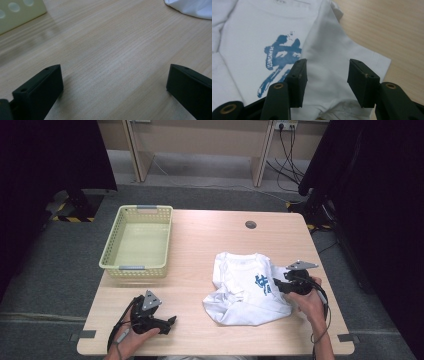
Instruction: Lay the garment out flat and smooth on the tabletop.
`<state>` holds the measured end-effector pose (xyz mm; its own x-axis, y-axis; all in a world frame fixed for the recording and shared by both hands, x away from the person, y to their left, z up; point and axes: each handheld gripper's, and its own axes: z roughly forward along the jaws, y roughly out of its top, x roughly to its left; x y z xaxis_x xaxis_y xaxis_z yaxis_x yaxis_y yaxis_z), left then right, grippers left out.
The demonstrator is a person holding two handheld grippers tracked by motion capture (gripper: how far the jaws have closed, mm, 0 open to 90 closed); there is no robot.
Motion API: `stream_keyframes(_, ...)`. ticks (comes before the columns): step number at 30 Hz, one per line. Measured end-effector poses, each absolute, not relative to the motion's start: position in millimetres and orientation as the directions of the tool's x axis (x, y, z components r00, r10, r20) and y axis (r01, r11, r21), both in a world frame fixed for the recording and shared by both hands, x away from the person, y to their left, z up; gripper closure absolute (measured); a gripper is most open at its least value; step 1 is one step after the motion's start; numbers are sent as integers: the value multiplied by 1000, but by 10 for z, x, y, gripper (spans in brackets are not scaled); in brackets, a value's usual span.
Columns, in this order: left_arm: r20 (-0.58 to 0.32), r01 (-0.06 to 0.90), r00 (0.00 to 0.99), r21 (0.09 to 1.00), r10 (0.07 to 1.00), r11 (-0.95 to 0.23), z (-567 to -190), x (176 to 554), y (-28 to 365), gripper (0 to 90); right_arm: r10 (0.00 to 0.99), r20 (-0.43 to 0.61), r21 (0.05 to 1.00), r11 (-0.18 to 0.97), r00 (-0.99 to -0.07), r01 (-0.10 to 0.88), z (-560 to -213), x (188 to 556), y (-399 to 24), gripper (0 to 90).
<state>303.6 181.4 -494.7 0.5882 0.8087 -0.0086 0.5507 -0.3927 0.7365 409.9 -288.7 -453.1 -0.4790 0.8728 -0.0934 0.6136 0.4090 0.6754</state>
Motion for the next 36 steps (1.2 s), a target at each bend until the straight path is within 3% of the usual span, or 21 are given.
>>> stream_keyframes(8, -8, 552, 589, 735, 808, -394, -4946, 3036, 1815, 0, 933, -48, 658, 298, -357, 691, -4645, 4048, -3292, 451)
stream_keyframes(13, -9, 551, 588, 736, 809, -393, -4947, 3036, 1814, 0, 944, -98, 642, 302, -315, 705, -4615, 3933, -3490, 432)
stream_keyframes(17, -8, 552, 589, 735, 808, -395, -4945, 3036, 1815, 0, 956, -74, 663, 261, -285, 701, -4542, 3841, -3642, 416)
stream_keyframes(22, -8, 551, 589, 735, 808, -394, -4946, 3036, 1814, 0, 942, -30, 701, 258, -334, 665, -4463, 3810, -3587, 404)
stream_keyframes(36, -8, 552, 588, 735, 808, -394, -4946, 3036, 1814, 0, 928, -95, 627, 337, -361, 703, -4608, 3668, -3501, 407)
